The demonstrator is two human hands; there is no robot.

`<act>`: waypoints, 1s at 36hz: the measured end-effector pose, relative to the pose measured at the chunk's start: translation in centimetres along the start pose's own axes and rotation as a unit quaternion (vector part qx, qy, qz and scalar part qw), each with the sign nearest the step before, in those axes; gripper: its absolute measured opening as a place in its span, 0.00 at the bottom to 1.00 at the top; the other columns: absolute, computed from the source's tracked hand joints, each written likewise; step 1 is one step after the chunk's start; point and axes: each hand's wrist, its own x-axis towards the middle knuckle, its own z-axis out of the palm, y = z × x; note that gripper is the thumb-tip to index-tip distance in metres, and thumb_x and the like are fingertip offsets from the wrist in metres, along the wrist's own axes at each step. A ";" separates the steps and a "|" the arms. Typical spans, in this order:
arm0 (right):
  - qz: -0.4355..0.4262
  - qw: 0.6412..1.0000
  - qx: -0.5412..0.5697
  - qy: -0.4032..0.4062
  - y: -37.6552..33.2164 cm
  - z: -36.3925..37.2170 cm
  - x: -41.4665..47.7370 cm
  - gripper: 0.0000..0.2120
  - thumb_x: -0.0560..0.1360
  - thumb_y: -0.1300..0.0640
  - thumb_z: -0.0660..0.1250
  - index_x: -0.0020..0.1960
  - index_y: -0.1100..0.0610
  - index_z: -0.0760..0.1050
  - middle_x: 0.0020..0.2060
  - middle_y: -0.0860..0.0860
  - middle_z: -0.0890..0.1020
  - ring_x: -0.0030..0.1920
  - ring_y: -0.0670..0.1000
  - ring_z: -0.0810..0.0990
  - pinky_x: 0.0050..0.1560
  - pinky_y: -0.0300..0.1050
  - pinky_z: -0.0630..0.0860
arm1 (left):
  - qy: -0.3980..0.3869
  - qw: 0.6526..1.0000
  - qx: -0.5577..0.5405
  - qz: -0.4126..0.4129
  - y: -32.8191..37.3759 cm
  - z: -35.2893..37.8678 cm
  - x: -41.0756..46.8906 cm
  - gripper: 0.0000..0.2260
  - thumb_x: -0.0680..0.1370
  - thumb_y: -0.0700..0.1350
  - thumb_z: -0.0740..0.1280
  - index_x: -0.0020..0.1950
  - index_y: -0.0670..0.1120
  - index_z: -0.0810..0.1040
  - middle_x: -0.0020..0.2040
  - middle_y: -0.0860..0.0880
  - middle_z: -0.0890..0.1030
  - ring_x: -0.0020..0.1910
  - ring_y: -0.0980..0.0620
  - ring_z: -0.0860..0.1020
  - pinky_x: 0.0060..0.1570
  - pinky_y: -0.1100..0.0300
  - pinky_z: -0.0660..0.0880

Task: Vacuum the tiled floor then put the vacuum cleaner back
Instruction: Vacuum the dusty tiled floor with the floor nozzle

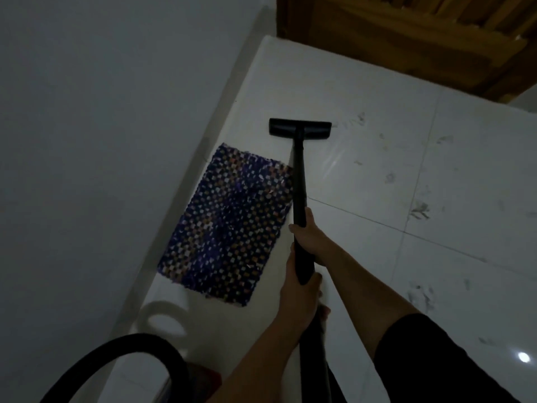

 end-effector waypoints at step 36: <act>-0.038 0.993 -0.063 0.090 -6.2 -2.6 1.9 0.28 0.80 0.53 0.57 0.78 0.47 0.52 0.62 0.58 0.76 0.41 0.48 0.75 0.38 0.38 0.69 | 0.011 1.000 -0.023 0.016 5.5 1.3 4.6 0.27 0.79 0.37 0.60 0.75 0.56 0.60 0.40 0.45 0.76 0.27 0.56 0.74 0.21 0.65 0.72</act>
